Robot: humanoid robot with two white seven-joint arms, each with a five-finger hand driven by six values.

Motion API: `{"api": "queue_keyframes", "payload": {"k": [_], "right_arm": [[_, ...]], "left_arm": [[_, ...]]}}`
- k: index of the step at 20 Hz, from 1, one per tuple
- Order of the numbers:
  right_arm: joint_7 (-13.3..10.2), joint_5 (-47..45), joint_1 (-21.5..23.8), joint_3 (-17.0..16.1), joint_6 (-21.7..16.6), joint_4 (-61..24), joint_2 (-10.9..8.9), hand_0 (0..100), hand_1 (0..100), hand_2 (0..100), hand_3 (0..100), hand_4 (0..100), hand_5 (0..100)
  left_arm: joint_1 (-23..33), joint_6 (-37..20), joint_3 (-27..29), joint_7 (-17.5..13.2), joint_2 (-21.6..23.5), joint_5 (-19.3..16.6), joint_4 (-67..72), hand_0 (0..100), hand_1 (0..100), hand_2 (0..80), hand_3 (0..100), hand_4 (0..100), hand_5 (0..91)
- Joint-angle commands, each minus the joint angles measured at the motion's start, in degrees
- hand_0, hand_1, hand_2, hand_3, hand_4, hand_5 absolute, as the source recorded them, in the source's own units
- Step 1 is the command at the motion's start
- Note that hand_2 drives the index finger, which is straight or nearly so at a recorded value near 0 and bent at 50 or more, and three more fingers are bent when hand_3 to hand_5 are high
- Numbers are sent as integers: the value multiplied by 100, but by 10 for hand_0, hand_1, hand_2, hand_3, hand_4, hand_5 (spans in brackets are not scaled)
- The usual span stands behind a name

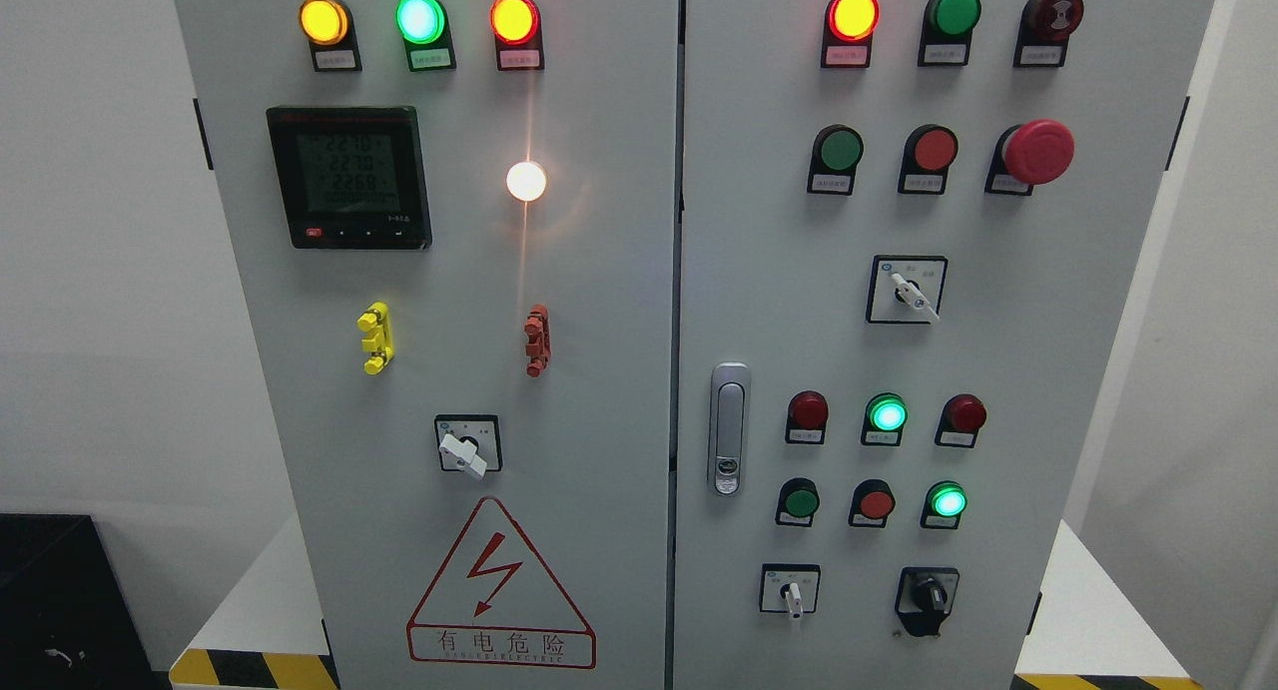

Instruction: Flip black knob to close circuit

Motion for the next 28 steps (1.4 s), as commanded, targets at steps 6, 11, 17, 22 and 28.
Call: {"api": "queue_keyframes", "payload": {"k": [6, 11, 17, 22, 28], "right_arm": [[2, 1, -50, -43, -2, 115, -2, 0, 94, 0, 0, 0, 0], [11, 9, -59, -34, -2, 106, -2, 0, 94, 0, 0, 0, 0], [204, 18, -208, -34, -2, 71, 7, 0, 92, 0, 17, 0, 0], [222, 289, -217, 1, -2, -254, 7, 0, 82, 0, 53, 2, 0], [125, 1229, -217, -8, 33, -833, -10, 0, 75, 0, 69, 27, 0]], "left_arm": [[0, -4, 2, -4, 0, 0, 2, 120, 556, 0, 0, 0, 0], [0, -4, 2, 5, 0, 0, 2, 120, 556, 0, 0, 0, 0], [0, -4, 2, 5, 0, 0, -7, 120, 556, 0, 0, 0, 0], [0, -4, 2, -4, 0, 0, 2, 120, 556, 0, 0, 0, 0], [0, -4, -7, -4, 0, 0, 2, 120, 556, 0, 0, 0, 0]]}}
